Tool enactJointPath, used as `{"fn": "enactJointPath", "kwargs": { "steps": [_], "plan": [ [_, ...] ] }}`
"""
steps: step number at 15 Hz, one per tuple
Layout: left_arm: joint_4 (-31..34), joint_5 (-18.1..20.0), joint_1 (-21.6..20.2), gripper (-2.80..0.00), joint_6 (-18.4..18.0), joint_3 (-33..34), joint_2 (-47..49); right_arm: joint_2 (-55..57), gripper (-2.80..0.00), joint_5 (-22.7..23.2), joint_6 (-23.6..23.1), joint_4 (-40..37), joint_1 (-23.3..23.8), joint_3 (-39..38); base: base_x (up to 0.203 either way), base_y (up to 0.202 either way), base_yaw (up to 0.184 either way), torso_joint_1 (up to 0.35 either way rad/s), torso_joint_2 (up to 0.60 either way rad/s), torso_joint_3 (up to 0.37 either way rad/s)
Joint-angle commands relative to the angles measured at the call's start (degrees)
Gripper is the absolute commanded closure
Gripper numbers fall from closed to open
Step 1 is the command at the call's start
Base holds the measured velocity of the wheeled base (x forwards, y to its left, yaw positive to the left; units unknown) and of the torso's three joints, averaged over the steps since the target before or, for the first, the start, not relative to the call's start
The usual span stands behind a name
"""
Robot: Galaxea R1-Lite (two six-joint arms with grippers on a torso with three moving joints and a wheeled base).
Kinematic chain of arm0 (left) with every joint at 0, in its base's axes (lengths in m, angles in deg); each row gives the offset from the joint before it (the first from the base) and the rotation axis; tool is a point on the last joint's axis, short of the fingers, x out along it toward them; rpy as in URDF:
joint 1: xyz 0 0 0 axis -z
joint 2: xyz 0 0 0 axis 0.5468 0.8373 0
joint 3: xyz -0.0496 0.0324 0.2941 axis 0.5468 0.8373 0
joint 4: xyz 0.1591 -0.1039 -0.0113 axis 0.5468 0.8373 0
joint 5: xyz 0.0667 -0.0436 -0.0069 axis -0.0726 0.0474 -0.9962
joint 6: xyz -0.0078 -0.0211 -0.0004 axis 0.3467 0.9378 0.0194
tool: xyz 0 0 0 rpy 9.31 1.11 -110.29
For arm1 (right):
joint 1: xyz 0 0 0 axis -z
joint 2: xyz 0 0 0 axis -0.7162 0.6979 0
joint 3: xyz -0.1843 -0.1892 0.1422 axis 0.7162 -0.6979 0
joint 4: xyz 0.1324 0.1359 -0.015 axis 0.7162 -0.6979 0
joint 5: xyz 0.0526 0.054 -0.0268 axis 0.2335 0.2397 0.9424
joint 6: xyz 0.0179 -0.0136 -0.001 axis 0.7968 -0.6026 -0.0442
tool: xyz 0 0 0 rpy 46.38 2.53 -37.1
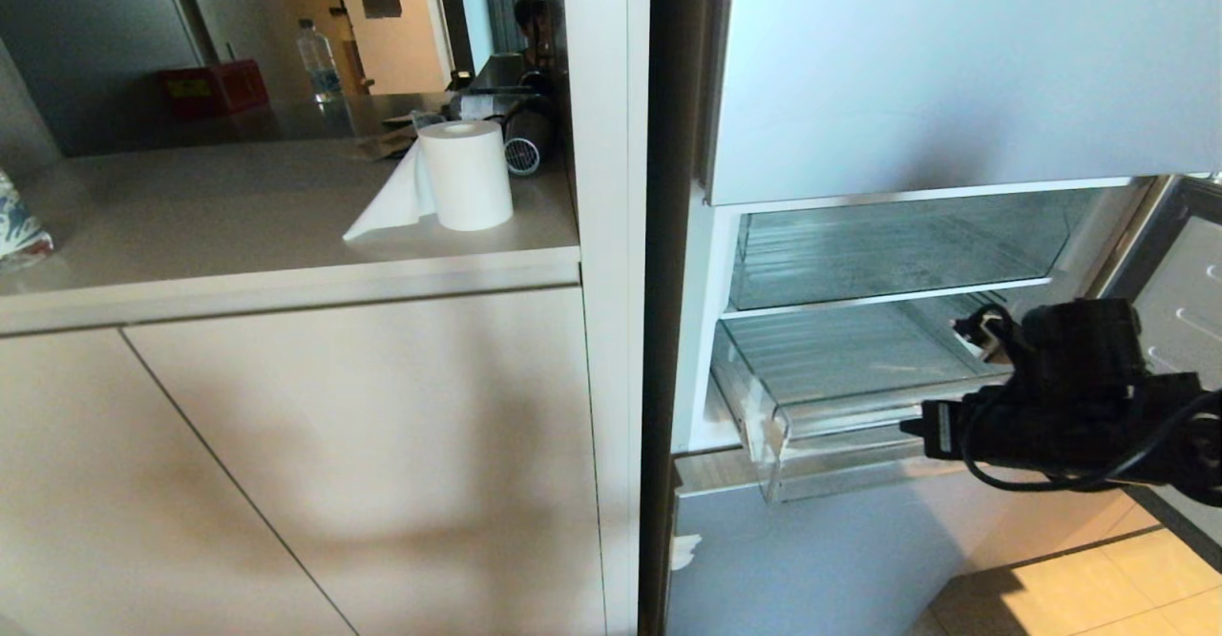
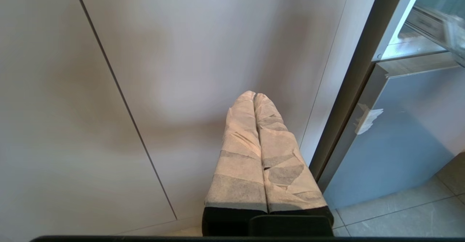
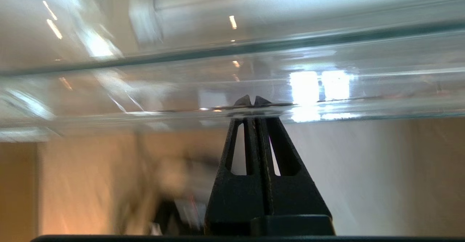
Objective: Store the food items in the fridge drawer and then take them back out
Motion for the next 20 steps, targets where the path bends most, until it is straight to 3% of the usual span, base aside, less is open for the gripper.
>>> {"fn": "enactJointPath", "kwargs": {
  "steps": [1, 8, 15, 18, 20],
  "plan": [
    [-0.01, 0.0, 0.0, 0.0, 0.01, 0.0, 0.07, 5.24, 0.0, -2.46, 4.47, 8.71, -2.04, 0.62, 0.0, 0.0, 0.0, 0.0, 0.0, 0.0],
    [-0.01, 0.0, 0.0, 0.0, 0.01, 0.0, 0.07, -17.34, 0.0, 0.5, 5.74, 5.09, -2.58, -16.09, 0.0, 0.0, 0.0, 0.0, 0.0, 0.0],
    [-0.01, 0.0, 0.0, 0.0, 0.01, 0.0, 0.07, -15.97, 0.0, 2.61, 5.79, 4.83, -2.74, -16.82, 0.0, 0.0, 0.0, 0.0, 0.0, 0.0],
    [-0.01, 0.0, 0.0, 0.0, 0.01, 0.0, 0.07, -28.59, 0.0, 1.76, 5.58, 4.81, -2.32, -21.17, 0.0, 0.0, 0.0, 0.0, 0.0, 0.0],
    [-0.01, 0.0, 0.0, 0.0, 0.01, 0.0, 0.07, -42.74, 0.0, 0.18, 4.44, 3.66, -1.71, -25.57, 0.0, 0.0, 0.0, 0.0, 0.0, 0.0]
  ]
}}
